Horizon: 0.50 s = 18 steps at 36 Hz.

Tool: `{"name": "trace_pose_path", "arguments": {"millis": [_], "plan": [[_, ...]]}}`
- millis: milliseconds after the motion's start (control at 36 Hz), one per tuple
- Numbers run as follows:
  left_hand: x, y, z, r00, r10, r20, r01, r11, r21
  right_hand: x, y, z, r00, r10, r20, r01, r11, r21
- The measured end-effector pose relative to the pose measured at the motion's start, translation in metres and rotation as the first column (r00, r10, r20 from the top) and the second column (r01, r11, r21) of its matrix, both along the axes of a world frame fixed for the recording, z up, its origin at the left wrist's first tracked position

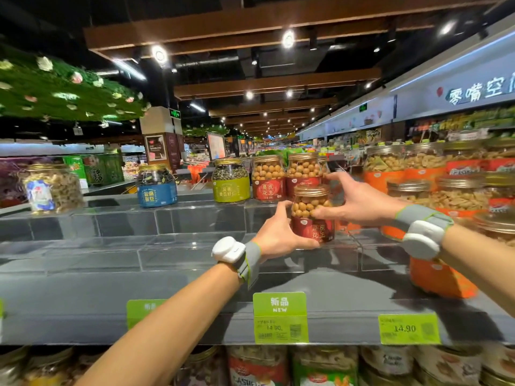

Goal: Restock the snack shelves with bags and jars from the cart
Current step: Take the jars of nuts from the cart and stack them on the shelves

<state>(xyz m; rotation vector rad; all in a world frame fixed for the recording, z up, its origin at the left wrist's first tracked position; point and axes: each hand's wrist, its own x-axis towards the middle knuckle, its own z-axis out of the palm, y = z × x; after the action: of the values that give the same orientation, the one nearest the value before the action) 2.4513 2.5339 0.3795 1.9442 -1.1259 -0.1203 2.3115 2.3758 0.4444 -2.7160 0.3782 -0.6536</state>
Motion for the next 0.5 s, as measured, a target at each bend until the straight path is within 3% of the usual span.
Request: {"name": "trace_pose_path", "arguments": {"millis": [111,500], "plan": [[-0.001,0.003,-0.002,0.999,0.038,0.018,-0.038,0.999,-0.007,0.001,0.0,-0.022,0.987,0.03,-0.16,-0.019,0.997,0.073],[-0.015,0.011,0.006,0.989,0.072,0.126,-0.08,0.995,0.065,-0.002,0.006,-0.027,0.99,0.002,-0.138,0.004,0.999,0.045]]}}
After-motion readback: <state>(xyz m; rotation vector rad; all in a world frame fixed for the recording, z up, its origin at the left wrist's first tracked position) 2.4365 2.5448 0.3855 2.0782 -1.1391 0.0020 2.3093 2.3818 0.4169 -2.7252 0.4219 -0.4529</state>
